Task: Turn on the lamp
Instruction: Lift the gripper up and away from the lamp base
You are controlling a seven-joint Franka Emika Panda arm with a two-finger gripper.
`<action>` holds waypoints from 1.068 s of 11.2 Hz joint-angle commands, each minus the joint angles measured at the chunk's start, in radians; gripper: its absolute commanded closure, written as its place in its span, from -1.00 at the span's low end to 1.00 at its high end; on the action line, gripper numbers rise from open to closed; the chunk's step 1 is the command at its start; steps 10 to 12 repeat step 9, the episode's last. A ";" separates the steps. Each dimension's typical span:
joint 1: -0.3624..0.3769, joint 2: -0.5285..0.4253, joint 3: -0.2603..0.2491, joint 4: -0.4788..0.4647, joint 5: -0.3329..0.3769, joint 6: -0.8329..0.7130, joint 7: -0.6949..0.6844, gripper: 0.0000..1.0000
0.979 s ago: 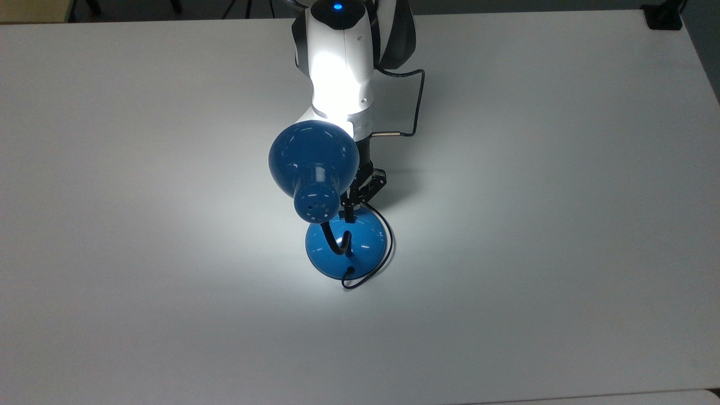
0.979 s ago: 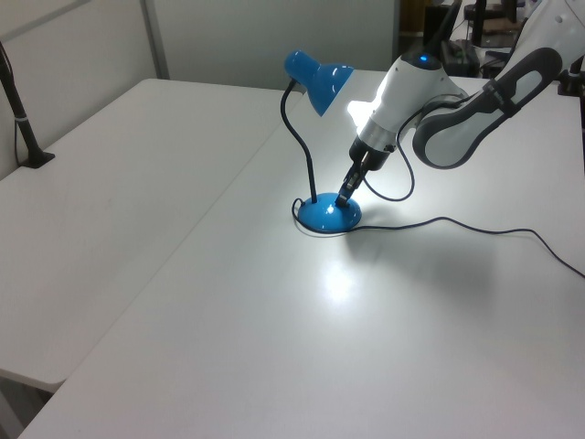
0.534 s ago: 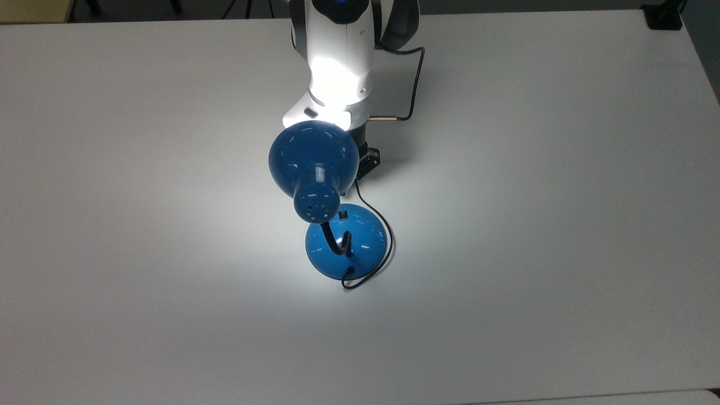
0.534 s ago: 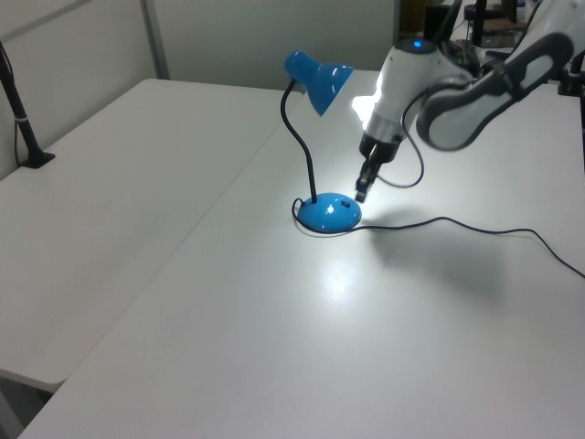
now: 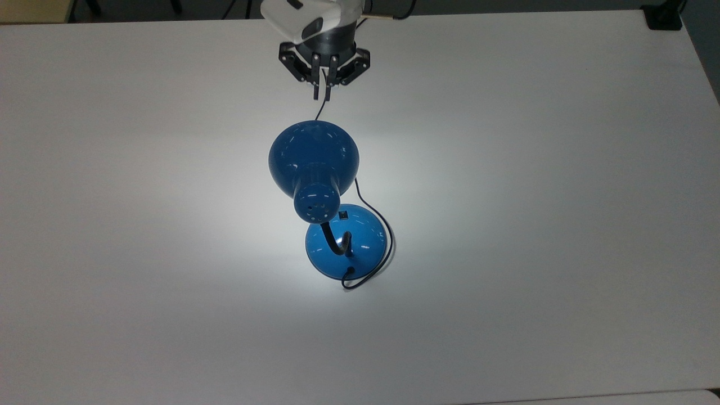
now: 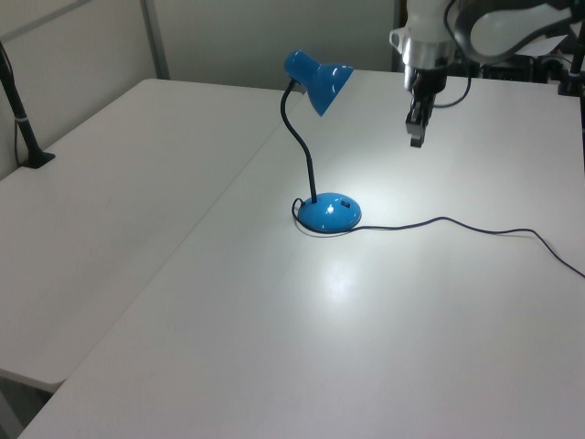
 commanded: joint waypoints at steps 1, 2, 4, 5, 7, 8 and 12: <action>0.001 -0.011 -0.017 0.191 0.025 -0.245 -0.011 -0.20; 0.000 -0.013 -0.020 0.223 0.038 -0.275 -0.011 -0.53; -0.011 -0.016 -0.023 0.257 0.041 -0.331 -0.013 -1.00; -0.025 -0.016 -0.023 0.259 0.054 -0.338 -0.011 -1.00; -0.048 -0.017 -0.024 0.278 0.079 -0.350 -0.011 -1.00; -0.050 -0.017 -0.027 0.280 0.081 -0.352 -0.011 -1.00; -0.050 -0.017 -0.027 0.289 0.081 -0.355 -0.011 -1.00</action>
